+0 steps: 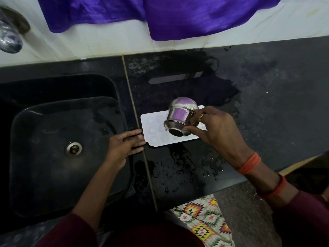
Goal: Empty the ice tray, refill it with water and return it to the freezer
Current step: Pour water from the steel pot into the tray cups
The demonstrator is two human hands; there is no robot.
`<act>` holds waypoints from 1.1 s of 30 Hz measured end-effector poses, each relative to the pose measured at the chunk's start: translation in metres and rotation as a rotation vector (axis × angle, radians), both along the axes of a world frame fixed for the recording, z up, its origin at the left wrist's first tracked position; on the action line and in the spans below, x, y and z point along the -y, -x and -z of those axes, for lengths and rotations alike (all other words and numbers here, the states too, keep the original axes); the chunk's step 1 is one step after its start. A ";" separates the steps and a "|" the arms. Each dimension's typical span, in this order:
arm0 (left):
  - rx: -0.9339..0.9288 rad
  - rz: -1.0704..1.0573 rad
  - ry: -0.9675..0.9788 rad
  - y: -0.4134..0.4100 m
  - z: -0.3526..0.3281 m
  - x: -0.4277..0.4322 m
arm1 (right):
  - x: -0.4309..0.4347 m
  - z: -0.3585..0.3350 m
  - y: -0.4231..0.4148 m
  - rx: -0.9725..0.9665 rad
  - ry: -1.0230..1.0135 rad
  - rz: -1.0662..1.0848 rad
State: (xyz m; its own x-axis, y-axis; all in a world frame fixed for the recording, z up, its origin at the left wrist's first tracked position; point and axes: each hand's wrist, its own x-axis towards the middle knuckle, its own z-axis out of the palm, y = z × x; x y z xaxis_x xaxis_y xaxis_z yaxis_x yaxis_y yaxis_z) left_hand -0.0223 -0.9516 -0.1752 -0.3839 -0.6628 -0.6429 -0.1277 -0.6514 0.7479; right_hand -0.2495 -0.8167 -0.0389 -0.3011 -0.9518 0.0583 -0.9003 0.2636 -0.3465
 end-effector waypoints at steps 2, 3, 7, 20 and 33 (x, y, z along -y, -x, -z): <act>-0.001 0.000 -0.003 0.000 0.000 0.000 | 0.000 0.000 0.000 0.001 0.004 0.001; -0.001 0.000 -0.004 0.000 0.000 0.000 | 0.000 -0.001 -0.001 0.003 0.005 0.001; -0.003 0.002 -0.007 -0.001 0.001 0.000 | -0.001 0.000 -0.001 0.002 0.006 0.000; 0.000 0.001 -0.004 0.000 -0.002 -0.001 | 0.002 -0.005 0.001 0.110 0.083 0.022; -0.008 0.008 -0.005 -0.001 -0.005 -0.001 | 0.005 -0.006 -0.010 0.107 0.081 -0.044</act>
